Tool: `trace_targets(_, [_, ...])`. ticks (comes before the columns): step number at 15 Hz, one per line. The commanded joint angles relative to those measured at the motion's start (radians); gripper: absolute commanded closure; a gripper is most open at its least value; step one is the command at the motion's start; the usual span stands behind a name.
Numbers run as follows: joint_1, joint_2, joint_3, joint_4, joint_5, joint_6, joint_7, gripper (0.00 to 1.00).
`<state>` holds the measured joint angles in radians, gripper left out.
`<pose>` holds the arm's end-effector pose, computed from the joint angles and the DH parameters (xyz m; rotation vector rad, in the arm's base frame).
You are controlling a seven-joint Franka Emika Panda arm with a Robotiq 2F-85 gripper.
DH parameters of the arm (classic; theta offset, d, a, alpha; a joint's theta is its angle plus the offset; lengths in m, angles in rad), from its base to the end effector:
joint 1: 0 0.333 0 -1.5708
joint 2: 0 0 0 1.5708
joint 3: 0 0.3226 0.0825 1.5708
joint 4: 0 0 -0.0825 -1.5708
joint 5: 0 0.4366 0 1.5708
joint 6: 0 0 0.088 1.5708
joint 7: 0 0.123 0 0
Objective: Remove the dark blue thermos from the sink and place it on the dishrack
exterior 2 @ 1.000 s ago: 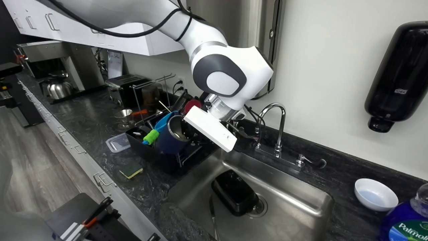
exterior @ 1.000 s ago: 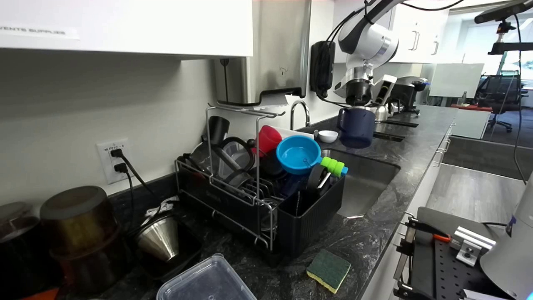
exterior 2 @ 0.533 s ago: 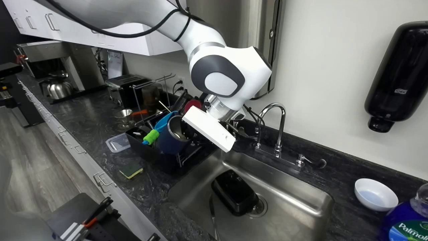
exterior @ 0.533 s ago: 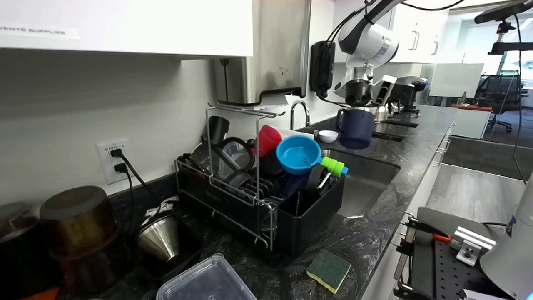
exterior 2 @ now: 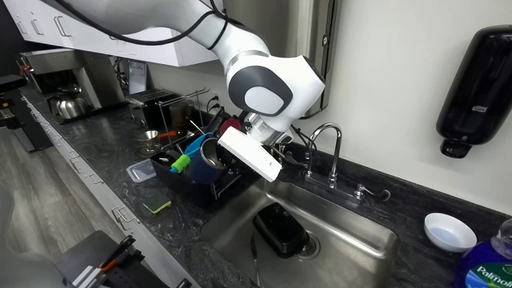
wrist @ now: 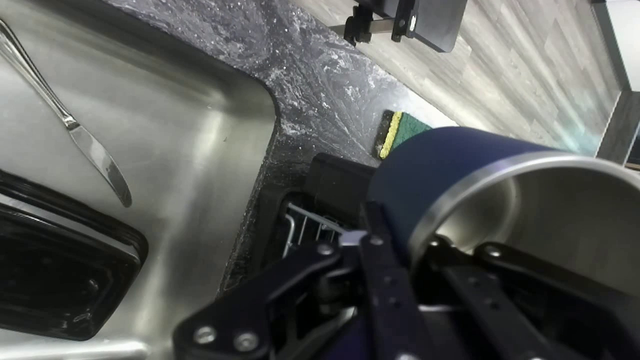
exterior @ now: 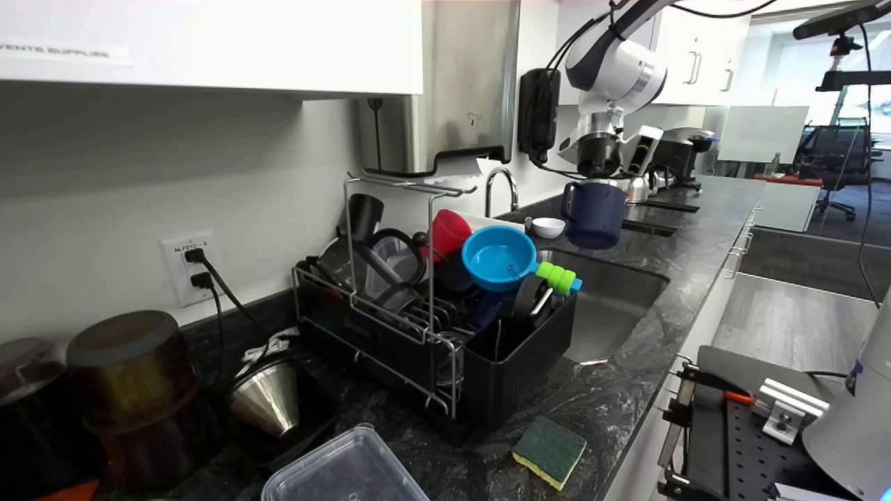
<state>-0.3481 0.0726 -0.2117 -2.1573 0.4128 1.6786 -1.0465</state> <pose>0.4626 -0.2367 0.3034 -2.4590 -0.3983 0.1382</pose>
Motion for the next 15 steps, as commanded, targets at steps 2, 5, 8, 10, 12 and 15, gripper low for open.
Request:
trace_targets(2, [0.018, 0.002, -0.019, 0.003, 0.0, -0.004, -0.001, 0.93])
trace_targets(5, [0.012, -0.022, -0.027, -0.021, -0.013, -0.025, -0.014, 0.98])
trace_targets(8, [0.013, -0.084, -0.038, -0.068, -0.036, -0.085, -0.034, 0.98])
trace_targets(10, [0.022, -0.14, -0.042, -0.102, -0.043, -0.126, -0.045, 0.98])
trace_targets(12, [0.037, -0.199, -0.041, -0.13, -0.037, -0.168, -0.04, 0.98])
trace_targets(15, [0.075, -0.28, -0.034, -0.186, -0.007, -0.161, -0.004, 0.98])
